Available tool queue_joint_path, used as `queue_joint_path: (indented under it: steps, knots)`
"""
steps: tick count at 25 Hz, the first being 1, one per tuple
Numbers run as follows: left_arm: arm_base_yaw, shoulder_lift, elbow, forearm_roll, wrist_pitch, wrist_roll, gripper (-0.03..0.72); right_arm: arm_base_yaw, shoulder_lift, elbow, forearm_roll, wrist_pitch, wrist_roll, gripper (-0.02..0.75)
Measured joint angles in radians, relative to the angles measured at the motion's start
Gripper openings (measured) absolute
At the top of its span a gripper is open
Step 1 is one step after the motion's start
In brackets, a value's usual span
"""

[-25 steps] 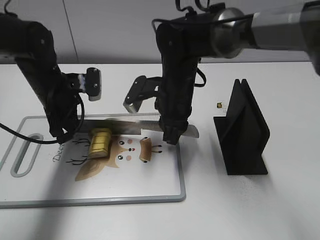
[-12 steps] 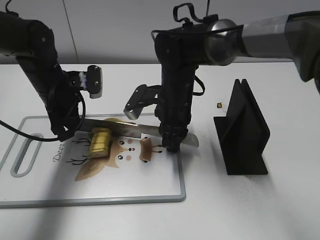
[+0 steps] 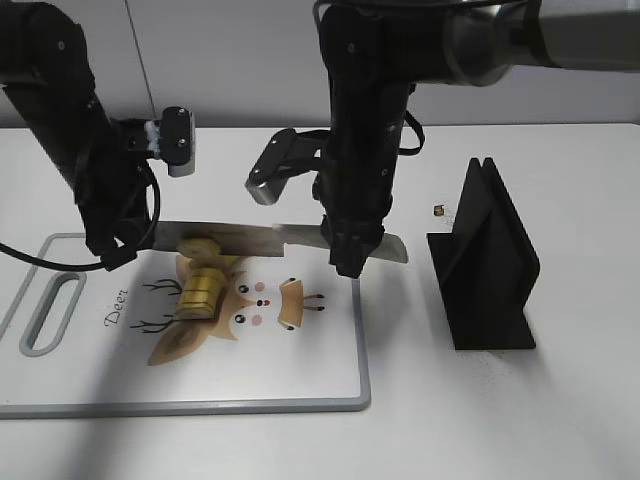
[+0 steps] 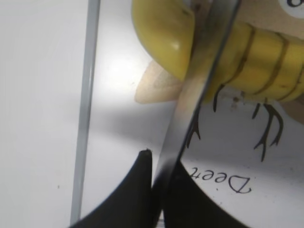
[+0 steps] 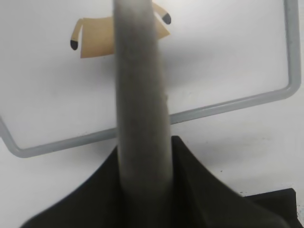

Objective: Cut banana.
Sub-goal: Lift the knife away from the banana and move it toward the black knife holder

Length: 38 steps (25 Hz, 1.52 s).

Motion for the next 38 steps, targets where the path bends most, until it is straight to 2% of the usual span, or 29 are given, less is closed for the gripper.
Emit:
queue_joint_path:
  steps: [22, 25, 27, 28, 33, 35, 38]
  knots:
    - [-0.010, -0.358, 0.000, -0.008, 0.218, -0.022, 0.015, 0.008, -0.266, 0.000, 0.028, 0.092, -0.087, 0.175]
    - [-0.010, -0.386, 0.000, -0.015, 0.219, -0.027, 0.038, 0.008, -0.279, 0.000, 0.033, 0.095, -0.094, 0.174]
    - [-0.009, -0.392, 0.000, -0.023, 0.207, -0.038, 0.102, 0.008, -0.279, 0.000, 0.041, 0.100, -0.095, 0.171]
    - [-0.009, -0.398, 0.000, -0.030, 0.195, -0.045, 0.161, 0.008, -0.279, 0.000, 0.047, 0.104, -0.095, 0.167]
    - [-0.010, -0.419, 0.000, -0.058, 0.153, -0.053, 0.534, 0.008, -0.279, 0.000, 0.060, 0.101, -0.100, 0.160]
    - [-0.010, -0.431, 0.000, -0.055, 0.115, -0.071, 0.607, 0.008, -0.279, 0.000, 0.058, 0.101, -0.100, 0.160]
    - [-0.010, -0.454, 0.000, -0.024, 0.075, -0.111, 0.636, 0.008, -0.279, 0.000, 0.061, 0.101, -0.100, 0.160]
